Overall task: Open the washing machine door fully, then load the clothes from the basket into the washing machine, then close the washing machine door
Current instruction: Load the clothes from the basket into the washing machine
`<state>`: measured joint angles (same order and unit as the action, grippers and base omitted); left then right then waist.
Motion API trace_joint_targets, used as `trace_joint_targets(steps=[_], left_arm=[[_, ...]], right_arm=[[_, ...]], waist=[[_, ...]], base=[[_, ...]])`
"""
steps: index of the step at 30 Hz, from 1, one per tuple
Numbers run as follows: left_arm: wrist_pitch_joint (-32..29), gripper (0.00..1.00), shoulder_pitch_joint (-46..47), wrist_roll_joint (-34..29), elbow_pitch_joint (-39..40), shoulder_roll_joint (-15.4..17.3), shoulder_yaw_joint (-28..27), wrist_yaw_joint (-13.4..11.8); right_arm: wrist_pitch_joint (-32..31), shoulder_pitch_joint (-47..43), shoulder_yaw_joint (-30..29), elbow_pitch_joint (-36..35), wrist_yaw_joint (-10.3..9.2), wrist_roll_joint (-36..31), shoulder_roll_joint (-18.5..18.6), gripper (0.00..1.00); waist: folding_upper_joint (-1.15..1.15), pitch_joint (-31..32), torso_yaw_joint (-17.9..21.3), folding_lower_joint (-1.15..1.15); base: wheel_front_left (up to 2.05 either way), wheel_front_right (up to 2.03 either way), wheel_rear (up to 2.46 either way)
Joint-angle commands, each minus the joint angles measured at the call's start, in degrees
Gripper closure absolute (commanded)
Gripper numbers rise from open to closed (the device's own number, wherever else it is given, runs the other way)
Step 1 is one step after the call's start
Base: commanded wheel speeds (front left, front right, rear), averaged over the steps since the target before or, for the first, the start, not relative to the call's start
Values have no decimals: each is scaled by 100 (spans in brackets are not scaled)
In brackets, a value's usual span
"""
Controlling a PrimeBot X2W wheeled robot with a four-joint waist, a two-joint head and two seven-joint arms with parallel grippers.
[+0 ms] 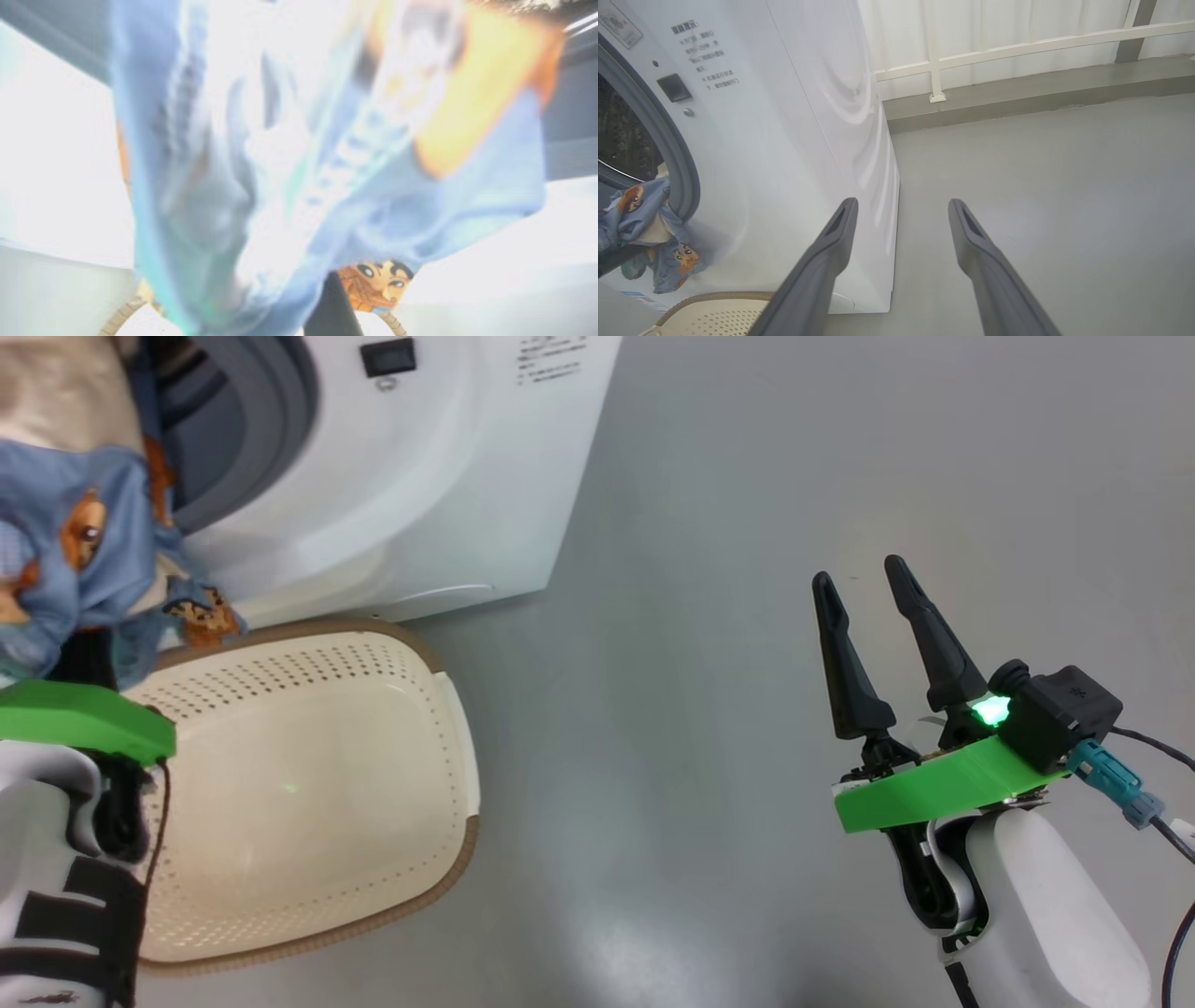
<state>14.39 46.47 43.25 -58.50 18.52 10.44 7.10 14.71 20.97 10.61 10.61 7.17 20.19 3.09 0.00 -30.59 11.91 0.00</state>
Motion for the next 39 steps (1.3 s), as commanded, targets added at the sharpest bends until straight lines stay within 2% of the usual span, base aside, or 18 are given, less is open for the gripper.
trace_joint_targets(steps=[1,9,14,32,39], left_arm=[[60,100,-113,-172,291,283,-249,11],[61,100,-329,-963,1558,197,-905,27],[61,100,-196,-1111,1783,153,-1061,32],[-305,100,2679,-1211,367,881,-187,38],[-50,100,3584,-1328,46,1125,-40,38]], right_arm=[[29,55,90,-98,32,28,-21,0],[29,64,142,-18,32,89,-21,0],[29,54,178,-32,32,133,-21,0],[29,31,172,-504,32,252,-21,0],[29,-1,219,-629,32,307,-21,0]], waist=[[0,96,-114,0],[0,193,-210,0],[0,163,-155,0],[0,-1034,499,0],[0,-1257,669,0]], base=[[0,0,0],[0,0,0],[0,0,0],[0,0,0],[0,0,0]])
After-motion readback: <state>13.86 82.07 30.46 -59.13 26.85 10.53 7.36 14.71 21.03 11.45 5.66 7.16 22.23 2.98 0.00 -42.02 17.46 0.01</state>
